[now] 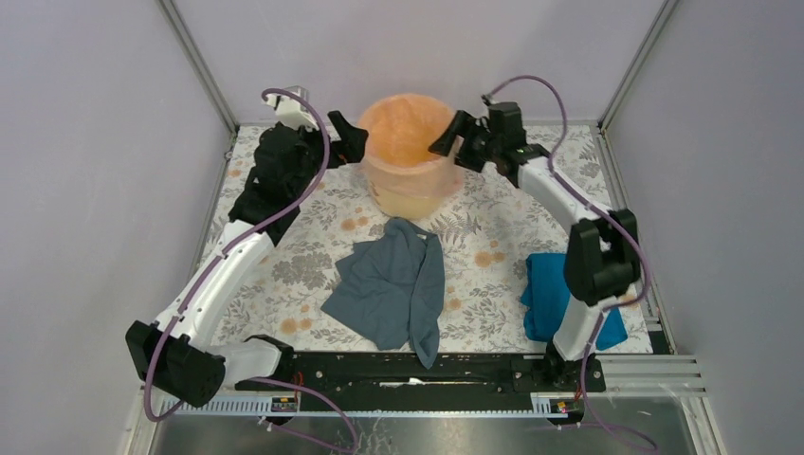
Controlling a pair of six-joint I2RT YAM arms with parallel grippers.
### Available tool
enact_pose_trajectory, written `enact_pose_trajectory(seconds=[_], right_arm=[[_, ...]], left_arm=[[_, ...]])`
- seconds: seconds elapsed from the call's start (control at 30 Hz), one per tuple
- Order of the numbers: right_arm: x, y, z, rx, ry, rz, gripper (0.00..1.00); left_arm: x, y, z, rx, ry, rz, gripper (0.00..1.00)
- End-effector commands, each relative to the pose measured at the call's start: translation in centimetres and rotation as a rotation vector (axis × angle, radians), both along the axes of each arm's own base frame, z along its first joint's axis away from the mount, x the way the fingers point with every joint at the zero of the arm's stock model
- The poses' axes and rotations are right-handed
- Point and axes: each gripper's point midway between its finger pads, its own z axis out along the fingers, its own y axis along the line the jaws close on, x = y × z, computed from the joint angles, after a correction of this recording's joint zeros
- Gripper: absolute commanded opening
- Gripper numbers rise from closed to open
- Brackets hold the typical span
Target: Put the trash bags into the trash bin
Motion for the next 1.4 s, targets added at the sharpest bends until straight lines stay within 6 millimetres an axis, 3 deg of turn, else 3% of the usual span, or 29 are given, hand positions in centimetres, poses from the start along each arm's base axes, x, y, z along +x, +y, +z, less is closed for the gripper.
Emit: enact_pose_trajectory(seconds=[0.0, 0.17, 0.43, 0.7, 0.8, 0.9, 1.07, 1.13, 1.23, 1.37], right_arm=[[2.4, 7.5, 2.1, 0.055, -0.086, 0.099, 0.88], [4.6, 11.8, 1.9, 0.103, -0.117, 0.069, 0.87], [8.9, 15.8, 2.2, 0.176, -0.173, -0.01, 0.88], [11.5, 17.2, 6.9, 0.172, -0.29, -0.058, 0.91], [11.0, 17.7, 9.7, 0.16, -0.377, 0.002, 0.99], [10.3, 16.7, 10.9, 0.091, -0.399, 0.015, 1.0], [8.1, 13.2, 13.4, -0.07, -0.435, 0.011, 1.0], [6.7, 11.9, 13.3, -0.14, -0.428, 0.031, 1.0], [4.3, 8.6, 13.2, -0.266, -0.41, 0.014, 1.0], [-1.4, 4.5, 13.0, -0.323, -0.446, 0.021, 1.0]], left_arm=[[-0.2, 2.6, 4.4, -0.064, -0.149, 0.085, 0.99], [-0.8, 3.7, 5.7, -0.102, -0.184, 0.096, 0.99], [-0.4, 4.6, 5.8, -0.154, -0.181, 0.084, 0.99], [-0.1, 5.3, 5.9, -0.194, -0.184, 0.06, 0.98], [0.3, 5.8, 5.6, -0.185, -0.182, 0.073, 0.98], [0.6, 6.5, 5.5, -0.194, -0.176, 0.083, 0.98], [0.9, 6.7, 5.3, -0.196, -0.175, 0.084, 0.98], [1.1, 6.4, 5.0, -0.199, -0.165, 0.069, 0.98], [1.3, 5.8, 4.7, -0.209, -0.158, 0.039, 0.98], [1.4, 5.3, 4.4, -0.211, -0.151, 0.012, 0.98]])
